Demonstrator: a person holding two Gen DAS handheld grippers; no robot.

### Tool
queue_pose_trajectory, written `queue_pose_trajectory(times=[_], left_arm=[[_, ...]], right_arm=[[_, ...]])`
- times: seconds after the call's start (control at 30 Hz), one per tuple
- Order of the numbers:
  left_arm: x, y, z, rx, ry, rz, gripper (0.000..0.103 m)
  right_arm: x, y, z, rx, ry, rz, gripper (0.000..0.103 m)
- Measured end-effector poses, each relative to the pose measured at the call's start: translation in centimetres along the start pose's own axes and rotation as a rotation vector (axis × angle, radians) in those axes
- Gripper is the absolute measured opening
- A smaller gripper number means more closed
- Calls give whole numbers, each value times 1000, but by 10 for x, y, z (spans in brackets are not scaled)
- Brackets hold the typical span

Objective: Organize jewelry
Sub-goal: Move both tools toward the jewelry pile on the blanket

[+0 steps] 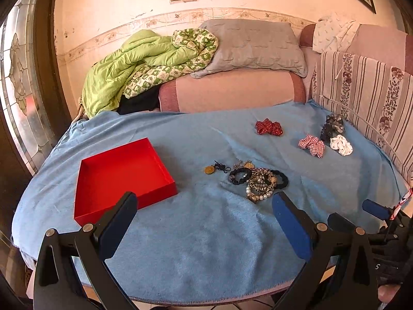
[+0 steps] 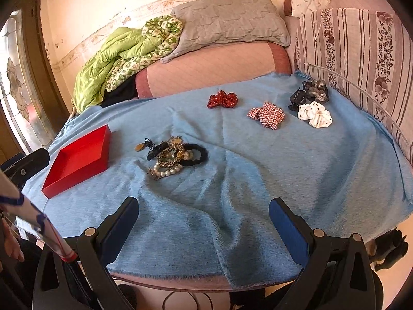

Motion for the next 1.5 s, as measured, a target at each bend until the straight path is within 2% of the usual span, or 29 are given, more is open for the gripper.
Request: queue_pose_trajectory(times=[0.27,0.5,0.63,0.87,1.1,1.17,1.23,1.27,1.33,1.4,1.47,1.5], left_arm=[[-3,3,5,-19,17,-3,103],[3,-1,32,-53,52,4,103],[-7,-1,55,-80,87,-10,103],[-24,-12,98,-137,141,-15,103],[-22,-25,135,-197,215,9,103],[-16,-29,146,-216,256,27,103],[-7,-30,153,-230,300,41,103],[-2,-32,157,-238,327,53,101],[12,-33,165,-254,365,88,91],[24,-31,173,-274,370,133,81],[36,-32,182,-288,374,171,80],[40,-32,185,-291,384,181,74]], right_arm=[[0,0,4,-9,9,-3,103],[2,-1,14,-36,30,-7,103],[-2,-15,19,-40,7,-29,100],[3,-53,43,-55,-6,-29,89],[1,-66,80,-148,-85,5,60],[4,-70,88,-164,-91,21,55],[7,-75,93,-169,-96,39,54],[9,-78,96,-165,-93,50,54],[14,-80,98,-156,-88,71,54],[19,-80,100,-155,-86,93,54],[21,-79,104,-164,-93,107,54],[21,-79,106,-168,-95,108,54]])
Point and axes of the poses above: each gripper's, at about its wrist camera, not at the fingertips, and z roughly the way its jaws point, x to its right, y to its underside, the point moved 9 cm from there along z, roughly the way its jaws point, and after that the axes turned 14 degrees about -x, right-handed, at the moved point
